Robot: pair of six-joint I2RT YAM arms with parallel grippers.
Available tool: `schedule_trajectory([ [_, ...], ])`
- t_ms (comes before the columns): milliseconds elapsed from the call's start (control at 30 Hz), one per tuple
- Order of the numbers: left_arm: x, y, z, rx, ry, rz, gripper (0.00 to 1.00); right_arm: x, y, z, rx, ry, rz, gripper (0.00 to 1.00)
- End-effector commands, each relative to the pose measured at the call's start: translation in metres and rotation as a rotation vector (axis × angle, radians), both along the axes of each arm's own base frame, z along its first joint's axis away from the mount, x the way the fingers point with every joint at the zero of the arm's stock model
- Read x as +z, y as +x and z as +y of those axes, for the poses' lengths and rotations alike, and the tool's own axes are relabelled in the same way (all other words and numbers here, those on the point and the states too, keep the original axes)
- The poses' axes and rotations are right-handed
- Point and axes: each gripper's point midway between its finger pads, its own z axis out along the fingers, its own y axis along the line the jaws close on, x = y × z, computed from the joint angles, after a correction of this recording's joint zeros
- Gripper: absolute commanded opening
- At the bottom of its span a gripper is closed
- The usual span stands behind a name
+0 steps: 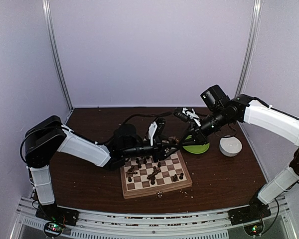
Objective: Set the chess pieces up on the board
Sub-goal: Pick up the bishop from the chess pile.
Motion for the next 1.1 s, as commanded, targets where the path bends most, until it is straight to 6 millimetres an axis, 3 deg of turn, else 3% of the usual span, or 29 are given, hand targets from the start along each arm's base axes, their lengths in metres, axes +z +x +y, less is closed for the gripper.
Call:
schedule_trajectory([
  [0,0.01,0.001,-0.002,-0.01,-0.028,-0.029,0.36,0.01,-0.002,0.0,0.003,0.031,-0.018,0.01],
  [567,-0.002,0.004,0.007,0.016,0.027,0.019,0.02,0.011,-0.002,-0.005,-0.007,0.017,-0.049,0.01],
  [800,-0.011,0.014,0.041,0.103,0.155,0.113,0.0,0.005,0.005,-0.022,-0.018,-0.089,-0.176,0.02],
  [1067,-0.015,0.031,0.1,0.344,0.364,0.189,0.0,-0.041,0.014,-0.057,0.16,-0.589,-0.379,0.01],
])
